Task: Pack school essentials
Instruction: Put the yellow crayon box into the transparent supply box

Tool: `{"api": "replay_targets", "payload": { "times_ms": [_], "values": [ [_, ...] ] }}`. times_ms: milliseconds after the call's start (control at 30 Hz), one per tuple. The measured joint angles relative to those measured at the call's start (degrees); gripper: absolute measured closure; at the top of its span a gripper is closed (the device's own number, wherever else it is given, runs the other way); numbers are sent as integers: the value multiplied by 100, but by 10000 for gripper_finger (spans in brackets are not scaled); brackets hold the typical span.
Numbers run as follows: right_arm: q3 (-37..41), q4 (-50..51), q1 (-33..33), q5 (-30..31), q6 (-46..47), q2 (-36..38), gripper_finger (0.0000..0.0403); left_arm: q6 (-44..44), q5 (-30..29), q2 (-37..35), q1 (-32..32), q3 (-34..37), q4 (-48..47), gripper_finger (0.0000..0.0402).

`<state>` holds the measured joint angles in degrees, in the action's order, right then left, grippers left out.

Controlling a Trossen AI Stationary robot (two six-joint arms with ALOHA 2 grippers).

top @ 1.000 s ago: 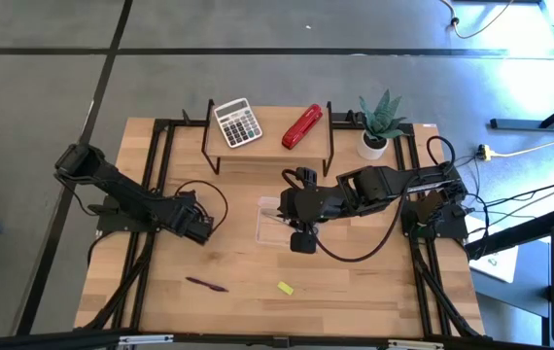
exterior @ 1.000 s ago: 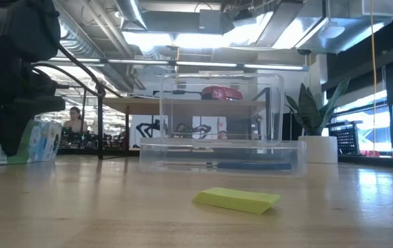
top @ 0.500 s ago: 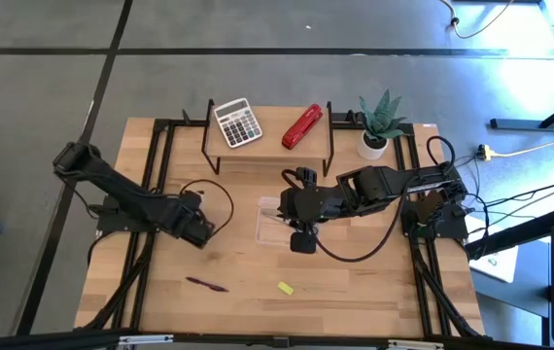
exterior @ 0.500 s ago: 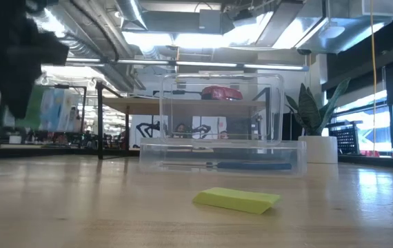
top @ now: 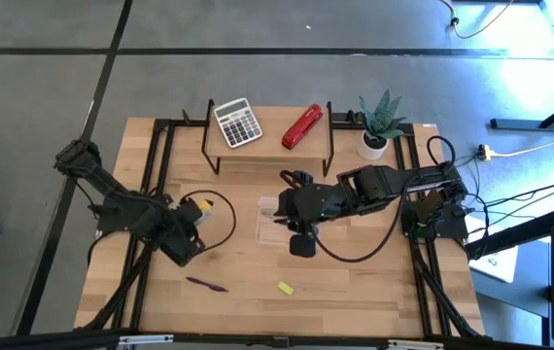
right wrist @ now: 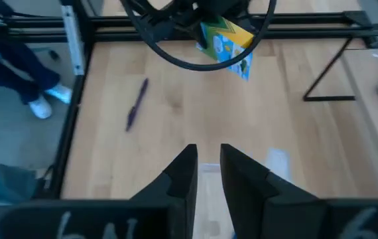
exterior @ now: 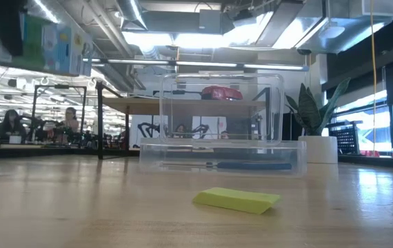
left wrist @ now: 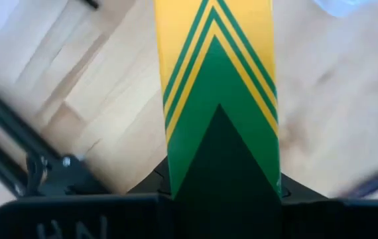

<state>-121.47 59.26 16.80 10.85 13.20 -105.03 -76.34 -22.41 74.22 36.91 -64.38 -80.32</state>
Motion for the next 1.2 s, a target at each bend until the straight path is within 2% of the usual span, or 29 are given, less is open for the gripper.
{"api": "replay_targets", "payload": {
  "times_ms": [167,400,567,767,1000,1200],
  "values": [
    [-11,-40,245,-151,29,128,334,811,-111,2,177,-299,1,322],
    [-14,-236,636,-63,270,385,334,2501,-726,296,163,-1153,37,322],
    [-15,-85,897,613,566,428,334,3533,-1188,917,-80,-1836,33,322],
    [-15,137,1266,1535,757,485,334,4265,-1788,1618,-357,-2427,135,322],
    [-35,592,1448,1748,1080,485,334,5697,-2300,2124,-575,-2565,1087,322],
    [-37,625,1621,1868,1057,489,334,6024,-2560,2566,-839,-2568,1464,321]
  ]
}}
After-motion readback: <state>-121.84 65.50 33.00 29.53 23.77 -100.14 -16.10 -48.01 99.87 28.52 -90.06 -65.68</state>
